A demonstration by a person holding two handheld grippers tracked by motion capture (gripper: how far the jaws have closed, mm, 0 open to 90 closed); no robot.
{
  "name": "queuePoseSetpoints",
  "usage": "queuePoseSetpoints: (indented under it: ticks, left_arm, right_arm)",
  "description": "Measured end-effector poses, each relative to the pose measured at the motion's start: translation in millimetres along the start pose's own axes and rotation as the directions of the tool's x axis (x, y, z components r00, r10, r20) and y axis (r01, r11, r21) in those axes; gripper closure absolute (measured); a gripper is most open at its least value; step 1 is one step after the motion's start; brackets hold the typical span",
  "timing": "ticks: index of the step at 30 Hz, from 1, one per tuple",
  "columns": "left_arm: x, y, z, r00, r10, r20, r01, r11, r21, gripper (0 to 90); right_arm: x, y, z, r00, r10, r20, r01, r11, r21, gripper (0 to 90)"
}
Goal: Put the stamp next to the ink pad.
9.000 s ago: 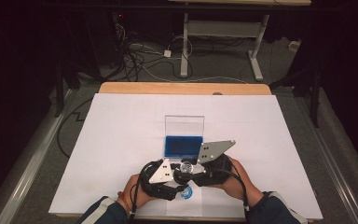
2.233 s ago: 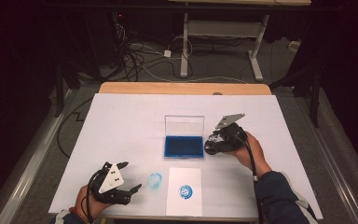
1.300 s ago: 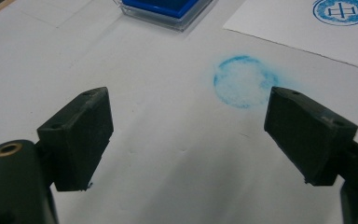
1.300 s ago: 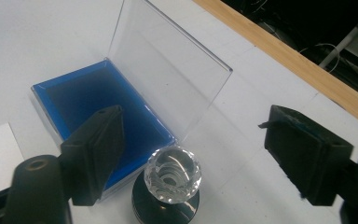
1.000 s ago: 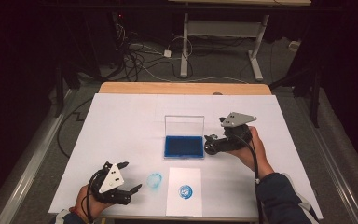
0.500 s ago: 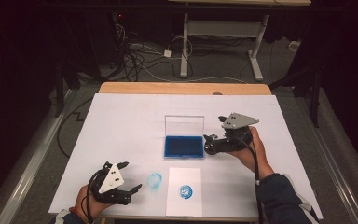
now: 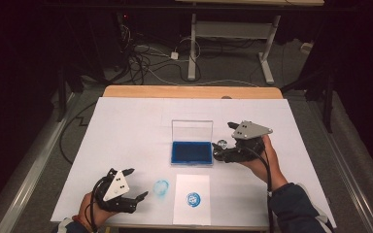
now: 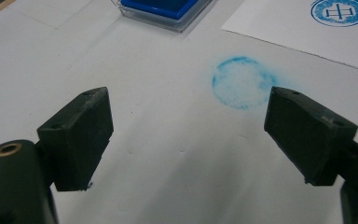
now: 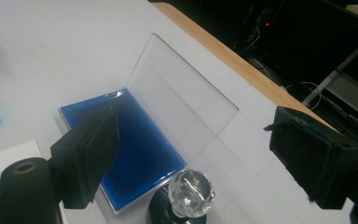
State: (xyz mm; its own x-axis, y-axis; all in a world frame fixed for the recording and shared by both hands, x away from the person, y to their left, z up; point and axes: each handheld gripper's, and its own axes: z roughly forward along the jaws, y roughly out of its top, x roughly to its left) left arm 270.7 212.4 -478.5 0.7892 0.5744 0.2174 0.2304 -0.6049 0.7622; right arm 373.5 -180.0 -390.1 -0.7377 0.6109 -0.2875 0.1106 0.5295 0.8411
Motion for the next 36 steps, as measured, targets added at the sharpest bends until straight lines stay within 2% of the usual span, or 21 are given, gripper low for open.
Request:
queuePoseSetpoints:
  ticks: [15,36]
  left_arm:
    - [0.1,0.5,-0.7,1.0,0.003,-0.001,-0.003,1.0,-0.002,14.8]
    - [-0.6,1.0,-0.5,1.0,0.009,0.0,-0.009,1.0,0.004,14.8]
  right_arm:
    - [9.6,0.7,-13.4,0.9996,-0.027,0.0,0.027,0.999,-0.046,15.5]
    - [18.9,-7.6,-41.2,0.9974,-0.069,0.02,0.07,0.995,-0.074,15.4]
